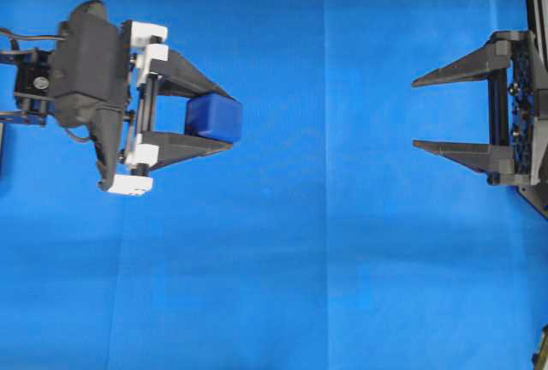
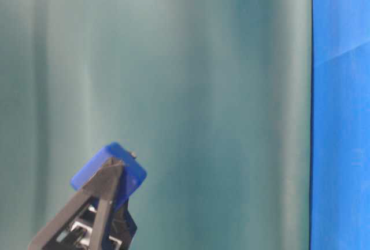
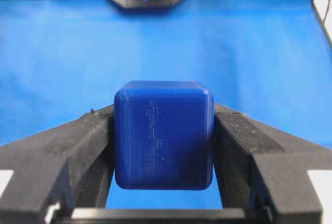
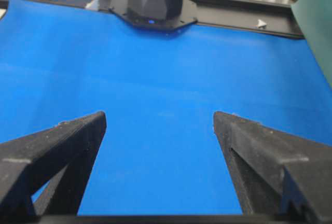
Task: Handover the blue block to the right arm after grasping it with the left arm, then place it in the designated position.
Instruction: 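Lift the cube and pull the left gripper back toward its side, then rotate and move the right gripper toward the cube held by left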
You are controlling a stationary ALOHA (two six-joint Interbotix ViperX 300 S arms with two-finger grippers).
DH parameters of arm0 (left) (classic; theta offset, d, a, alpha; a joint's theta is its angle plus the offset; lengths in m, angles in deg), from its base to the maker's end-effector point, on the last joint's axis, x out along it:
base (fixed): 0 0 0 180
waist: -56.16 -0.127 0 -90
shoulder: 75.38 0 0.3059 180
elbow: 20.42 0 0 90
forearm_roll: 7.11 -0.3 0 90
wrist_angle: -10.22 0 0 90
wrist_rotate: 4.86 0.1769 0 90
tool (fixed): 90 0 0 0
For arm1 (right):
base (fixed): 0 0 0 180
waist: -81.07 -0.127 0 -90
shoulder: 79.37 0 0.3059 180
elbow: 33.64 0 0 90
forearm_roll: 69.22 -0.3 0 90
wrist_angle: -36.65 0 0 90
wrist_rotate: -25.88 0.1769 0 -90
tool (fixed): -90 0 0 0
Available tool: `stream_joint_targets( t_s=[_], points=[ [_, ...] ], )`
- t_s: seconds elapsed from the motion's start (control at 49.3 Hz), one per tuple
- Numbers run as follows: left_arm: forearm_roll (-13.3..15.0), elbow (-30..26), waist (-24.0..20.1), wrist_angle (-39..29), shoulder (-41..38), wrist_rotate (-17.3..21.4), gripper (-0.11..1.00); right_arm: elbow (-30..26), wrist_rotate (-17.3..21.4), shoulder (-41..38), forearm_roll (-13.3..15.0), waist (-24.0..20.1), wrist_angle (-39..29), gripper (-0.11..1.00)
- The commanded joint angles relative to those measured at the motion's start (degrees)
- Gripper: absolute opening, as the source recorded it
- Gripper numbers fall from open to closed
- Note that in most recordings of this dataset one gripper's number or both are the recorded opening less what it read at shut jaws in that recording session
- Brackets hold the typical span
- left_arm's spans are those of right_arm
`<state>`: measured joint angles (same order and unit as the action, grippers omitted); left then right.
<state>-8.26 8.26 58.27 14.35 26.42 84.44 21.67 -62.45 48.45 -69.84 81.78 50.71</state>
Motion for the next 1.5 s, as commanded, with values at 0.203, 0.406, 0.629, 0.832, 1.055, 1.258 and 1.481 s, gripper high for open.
stream_joint_targets(
  t_s=[0.203, 0.406, 0.629, 0.832, 1.055, 1.258, 1.481],
  points=[
    [0.44, 2.72, -0.09, 8.17, 0.7, -0.7, 0.46, -1.58, 0.09, -1.05, 0.0, 0.09, 1.76, 0.98],
    [0.7, 2.99, -0.09, 8.79, 0.62, -0.88, 0.46, -1.58, 0.09, -1.05, 0.0, 0.09, 1.93, 0.98],
    [0.7, 2.99, -0.09, 8.96, 0.62, -0.88, 0.46, -2.2, -0.88, -1.14, 1.49, -0.09, 1.93, 0.98],
    [0.7, 2.99, -0.09, 8.96, 0.7, -1.85, 0.46, -3.25, -5.54, -1.14, 9.76, -0.26, 1.14, 0.97],
    [0.79, 2.99, -0.09, 8.96, 0.7, -2.11, 0.46, -4.13, -16.52, -1.14, 18.81, -0.26, 1.49, 0.96],
    [0.7, 2.99, -0.09, 8.96, 0.62, -2.37, 0.46, -4.83, -27.77, -1.05, 21.53, -0.26, 1.49, 0.96],
    [0.7, 2.99, -0.09, 8.96, 0.7, -2.99, 0.46, -4.92, -38.58, -0.88, 21.8, -0.26, 1.49, 0.96]
  ],
)
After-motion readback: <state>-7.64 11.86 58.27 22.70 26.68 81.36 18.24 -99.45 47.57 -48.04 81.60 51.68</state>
